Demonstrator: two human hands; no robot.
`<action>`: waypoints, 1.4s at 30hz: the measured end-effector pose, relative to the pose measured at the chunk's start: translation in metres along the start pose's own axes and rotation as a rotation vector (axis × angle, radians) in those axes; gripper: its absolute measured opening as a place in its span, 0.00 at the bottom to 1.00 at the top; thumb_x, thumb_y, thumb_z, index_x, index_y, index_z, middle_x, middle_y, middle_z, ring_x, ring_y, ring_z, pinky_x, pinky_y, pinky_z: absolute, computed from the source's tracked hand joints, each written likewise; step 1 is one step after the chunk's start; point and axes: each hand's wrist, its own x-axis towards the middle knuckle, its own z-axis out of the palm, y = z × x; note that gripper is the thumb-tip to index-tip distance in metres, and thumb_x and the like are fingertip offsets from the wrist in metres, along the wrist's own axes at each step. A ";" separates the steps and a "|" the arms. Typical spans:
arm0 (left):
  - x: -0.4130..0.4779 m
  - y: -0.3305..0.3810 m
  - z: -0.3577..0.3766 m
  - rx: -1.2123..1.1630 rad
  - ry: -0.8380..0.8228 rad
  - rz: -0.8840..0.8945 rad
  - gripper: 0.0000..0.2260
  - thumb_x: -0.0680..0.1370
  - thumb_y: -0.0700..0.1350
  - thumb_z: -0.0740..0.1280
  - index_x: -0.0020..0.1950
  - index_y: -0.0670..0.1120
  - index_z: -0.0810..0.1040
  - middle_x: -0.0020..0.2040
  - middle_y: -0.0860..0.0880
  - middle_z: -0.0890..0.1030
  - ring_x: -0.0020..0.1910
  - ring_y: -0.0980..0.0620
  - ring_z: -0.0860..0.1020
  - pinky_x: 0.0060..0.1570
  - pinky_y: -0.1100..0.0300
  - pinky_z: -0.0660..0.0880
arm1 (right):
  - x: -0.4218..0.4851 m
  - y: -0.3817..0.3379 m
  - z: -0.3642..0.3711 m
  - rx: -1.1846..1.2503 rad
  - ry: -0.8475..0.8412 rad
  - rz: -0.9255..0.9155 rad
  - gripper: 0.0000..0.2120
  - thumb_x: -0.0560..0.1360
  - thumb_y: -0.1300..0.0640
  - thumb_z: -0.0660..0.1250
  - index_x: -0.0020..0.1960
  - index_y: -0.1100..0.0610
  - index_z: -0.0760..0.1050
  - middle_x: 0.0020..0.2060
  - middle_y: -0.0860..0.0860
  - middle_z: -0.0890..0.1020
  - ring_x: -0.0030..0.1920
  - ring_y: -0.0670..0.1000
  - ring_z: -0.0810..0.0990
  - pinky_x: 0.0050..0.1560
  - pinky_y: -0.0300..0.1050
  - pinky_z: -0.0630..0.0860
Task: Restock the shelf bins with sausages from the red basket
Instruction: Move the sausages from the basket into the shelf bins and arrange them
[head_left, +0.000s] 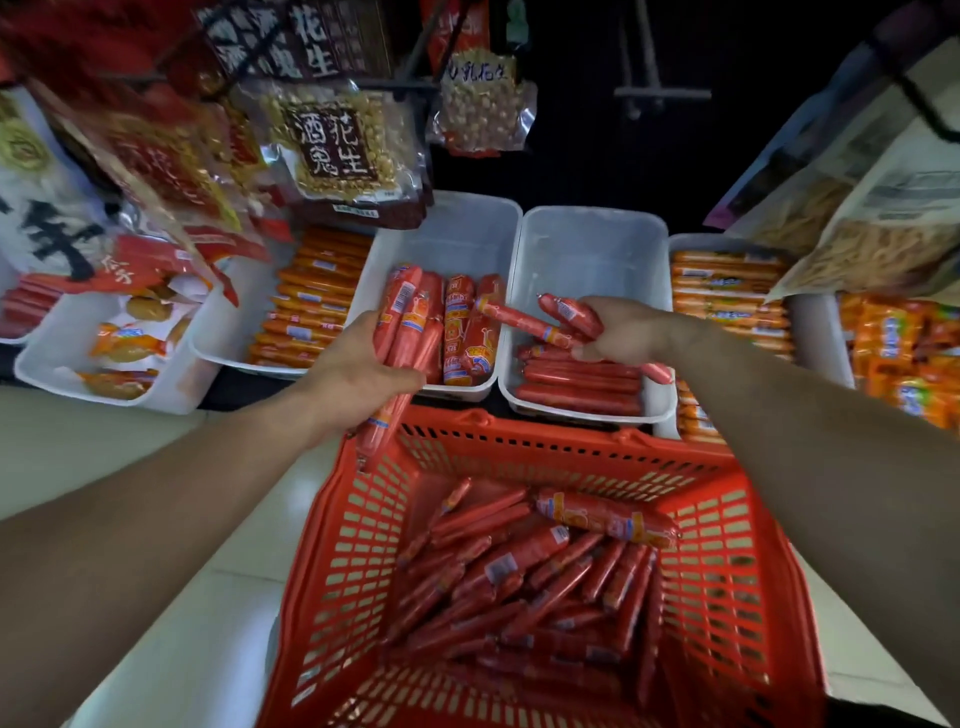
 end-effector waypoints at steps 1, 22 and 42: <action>0.004 -0.003 0.001 0.000 0.009 -0.011 0.22 0.69 0.42 0.77 0.60 0.51 0.75 0.49 0.51 0.83 0.46 0.52 0.83 0.45 0.56 0.79 | 0.003 0.003 0.004 -0.038 -0.024 0.012 0.17 0.75 0.56 0.72 0.61 0.53 0.73 0.55 0.53 0.79 0.55 0.55 0.77 0.53 0.45 0.71; 0.011 0.002 0.024 -0.020 -0.024 -0.047 0.27 0.72 0.42 0.76 0.67 0.52 0.69 0.51 0.55 0.80 0.48 0.57 0.79 0.45 0.58 0.75 | 0.042 0.000 0.060 0.232 0.139 0.021 0.22 0.74 0.47 0.71 0.65 0.51 0.73 0.56 0.53 0.82 0.56 0.56 0.79 0.61 0.53 0.75; 0.038 0.038 0.034 0.226 -0.055 0.112 0.23 0.69 0.43 0.78 0.60 0.50 0.73 0.47 0.50 0.81 0.45 0.51 0.80 0.45 0.57 0.76 | -0.007 0.056 -0.033 -0.344 0.114 -0.021 0.20 0.77 0.46 0.63 0.67 0.51 0.72 0.61 0.53 0.78 0.62 0.57 0.77 0.59 0.49 0.74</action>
